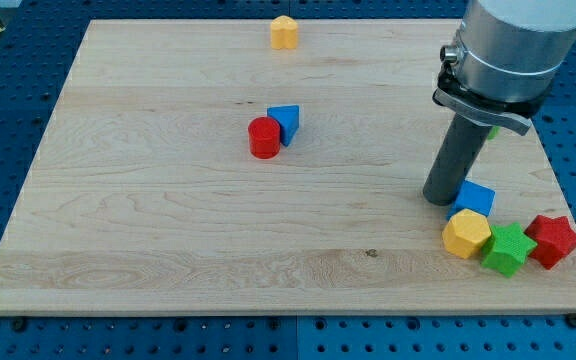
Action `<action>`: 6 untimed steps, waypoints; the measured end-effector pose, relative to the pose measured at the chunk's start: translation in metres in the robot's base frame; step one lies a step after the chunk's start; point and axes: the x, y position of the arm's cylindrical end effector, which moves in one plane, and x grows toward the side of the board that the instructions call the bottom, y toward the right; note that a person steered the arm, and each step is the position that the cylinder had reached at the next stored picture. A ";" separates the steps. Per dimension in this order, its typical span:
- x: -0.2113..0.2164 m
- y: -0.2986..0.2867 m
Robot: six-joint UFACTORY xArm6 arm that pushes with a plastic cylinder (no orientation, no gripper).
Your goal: Push the blue triangle slightly down
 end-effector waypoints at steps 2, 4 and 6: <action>0.000 0.050; 0.000 -0.023; -0.015 -0.166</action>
